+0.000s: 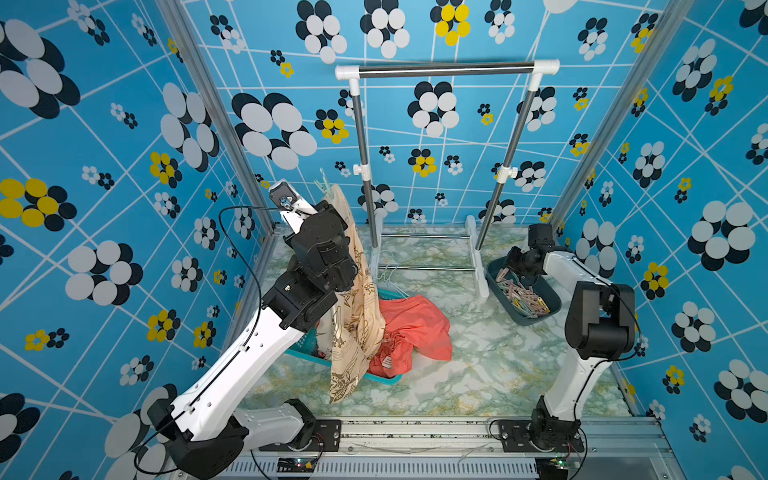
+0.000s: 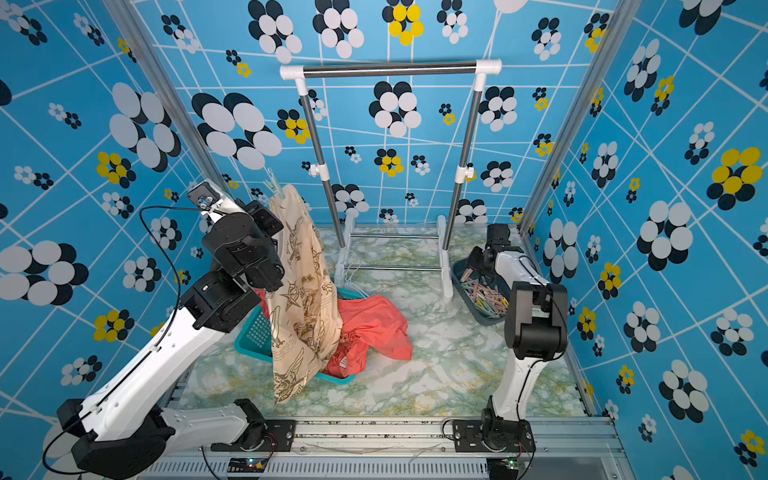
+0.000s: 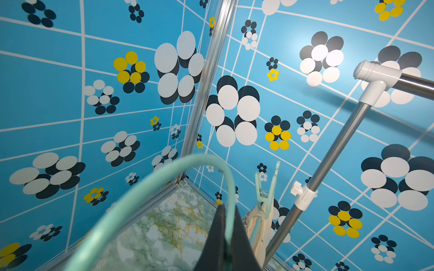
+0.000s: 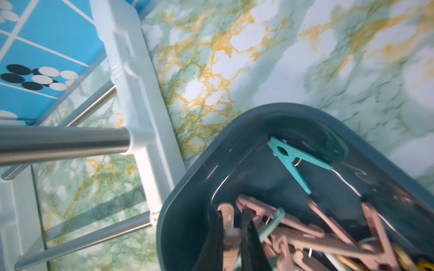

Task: Use clothespins to secure the t-shirt on both sides of the hanger
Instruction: Pick up the clothespin from the storage box, then place the clothespin at the center of the board.

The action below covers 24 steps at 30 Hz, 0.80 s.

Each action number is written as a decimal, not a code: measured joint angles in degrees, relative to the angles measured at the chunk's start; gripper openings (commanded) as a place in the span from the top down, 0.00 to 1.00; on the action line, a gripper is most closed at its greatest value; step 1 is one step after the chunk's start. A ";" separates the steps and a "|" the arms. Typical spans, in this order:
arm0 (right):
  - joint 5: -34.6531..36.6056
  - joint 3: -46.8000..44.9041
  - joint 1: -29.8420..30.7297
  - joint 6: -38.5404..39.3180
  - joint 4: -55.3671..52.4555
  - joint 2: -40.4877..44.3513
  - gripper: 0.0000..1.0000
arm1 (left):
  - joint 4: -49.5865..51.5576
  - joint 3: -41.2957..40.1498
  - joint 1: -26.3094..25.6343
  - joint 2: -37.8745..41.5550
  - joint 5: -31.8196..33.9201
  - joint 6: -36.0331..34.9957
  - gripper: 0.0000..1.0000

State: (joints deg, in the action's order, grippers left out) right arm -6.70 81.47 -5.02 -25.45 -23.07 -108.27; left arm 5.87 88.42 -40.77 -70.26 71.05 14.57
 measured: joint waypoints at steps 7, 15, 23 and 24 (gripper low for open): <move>1.97 -5.18 0.15 1.29 -2.91 11.89 1.00 | 0.52 -0.55 -0.31 0.81 1.97 3.56 1.00; 9.77 -12.15 11.21 3.91 -12.72 24.96 1.00 | 0.52 0.37 -0.68 -0.66 9.70 2.75 1.00; 18.51 -21.35 30.84 3.54 -21.64 26.32 1.00 | -0.55 -0.39 -1.01 -1.95 6.45 -2.23 1.00; 19.52 -21.86 32.22 3.39 -22.49 25.16 1.00 | -0.83 -1.05 -1.01 -1.57 5.64 -2.38 1.00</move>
State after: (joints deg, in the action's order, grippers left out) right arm 12.82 59.61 27.20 -22.06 -45.56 -83.11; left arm 5.04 87.37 -41.78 -71.83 76.69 12.19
